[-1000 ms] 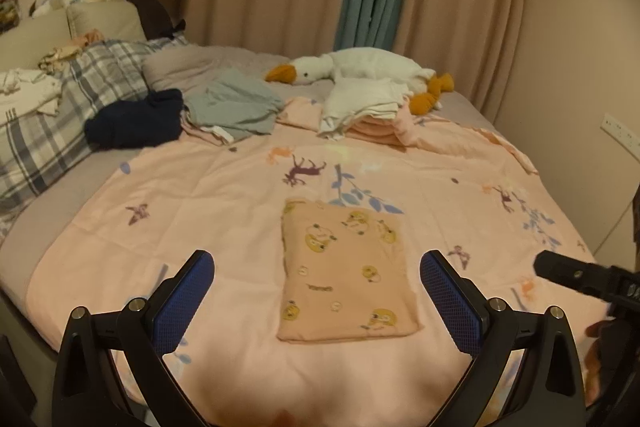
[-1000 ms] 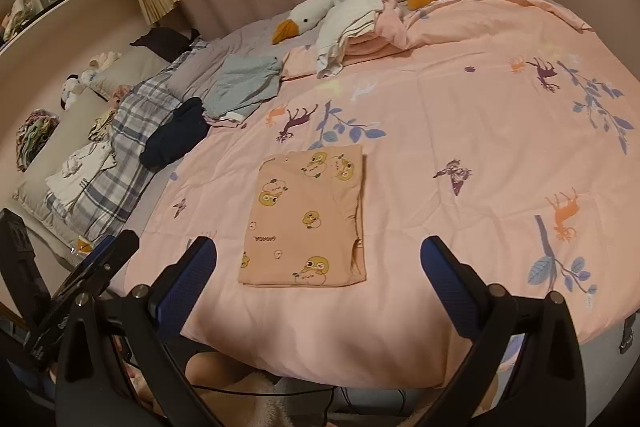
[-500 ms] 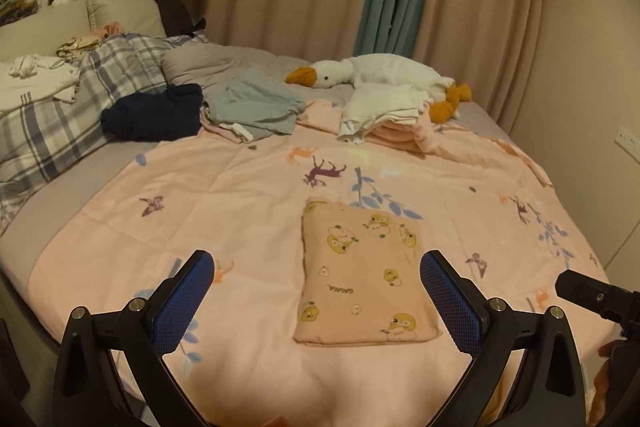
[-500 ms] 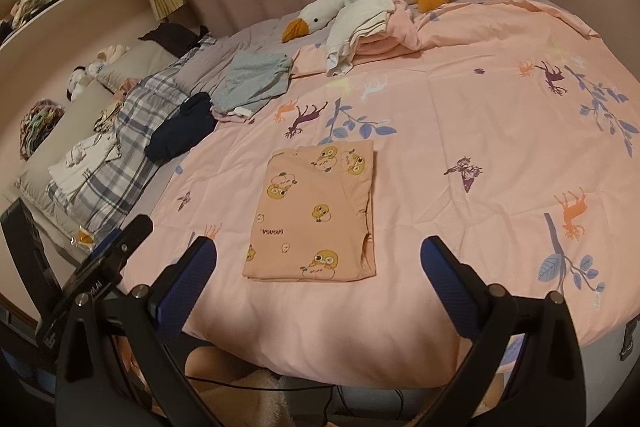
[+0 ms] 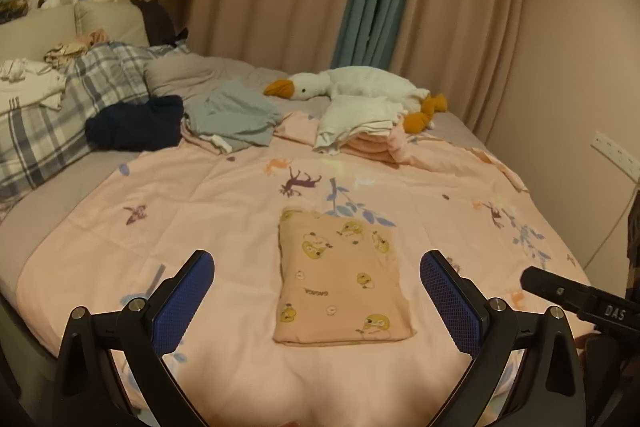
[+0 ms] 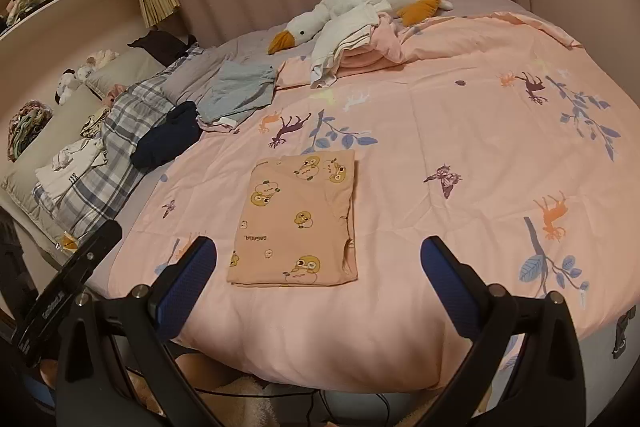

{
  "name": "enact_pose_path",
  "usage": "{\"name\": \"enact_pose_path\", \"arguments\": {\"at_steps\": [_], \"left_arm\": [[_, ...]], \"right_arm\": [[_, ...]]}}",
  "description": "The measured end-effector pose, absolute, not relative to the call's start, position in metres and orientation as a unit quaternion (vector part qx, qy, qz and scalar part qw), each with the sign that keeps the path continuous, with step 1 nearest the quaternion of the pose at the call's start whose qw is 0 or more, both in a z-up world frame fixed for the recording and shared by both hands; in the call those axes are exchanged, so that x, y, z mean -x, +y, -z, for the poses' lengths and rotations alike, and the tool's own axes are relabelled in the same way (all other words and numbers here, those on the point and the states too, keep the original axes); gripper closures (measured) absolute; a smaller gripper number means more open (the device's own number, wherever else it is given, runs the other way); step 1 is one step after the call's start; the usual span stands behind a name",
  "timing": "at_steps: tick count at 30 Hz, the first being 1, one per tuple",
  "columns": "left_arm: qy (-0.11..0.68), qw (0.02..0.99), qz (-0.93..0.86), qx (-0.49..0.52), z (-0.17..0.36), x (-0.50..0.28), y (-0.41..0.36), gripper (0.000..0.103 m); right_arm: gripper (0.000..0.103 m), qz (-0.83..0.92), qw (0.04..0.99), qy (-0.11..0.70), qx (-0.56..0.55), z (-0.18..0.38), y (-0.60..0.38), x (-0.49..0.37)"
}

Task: Fold small clothes

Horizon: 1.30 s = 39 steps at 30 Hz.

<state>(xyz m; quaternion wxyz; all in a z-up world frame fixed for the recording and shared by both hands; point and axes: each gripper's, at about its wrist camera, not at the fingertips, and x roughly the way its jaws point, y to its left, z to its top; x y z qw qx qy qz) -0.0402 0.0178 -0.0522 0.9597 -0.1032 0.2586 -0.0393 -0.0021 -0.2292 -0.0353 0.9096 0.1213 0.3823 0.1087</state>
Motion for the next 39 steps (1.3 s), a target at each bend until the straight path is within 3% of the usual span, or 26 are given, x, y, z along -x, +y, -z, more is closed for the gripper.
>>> {"name": "enact_pose_path", "arguments": {"at_steps": [39], "left_arm": [[0.258,0.961,0.057,0.083,0.055,0.037,0.002,0.001]], "right_arm": [[0.001,-0.054,0.925,0.362,-0.099,0.035,-0.225,0.013]]}}
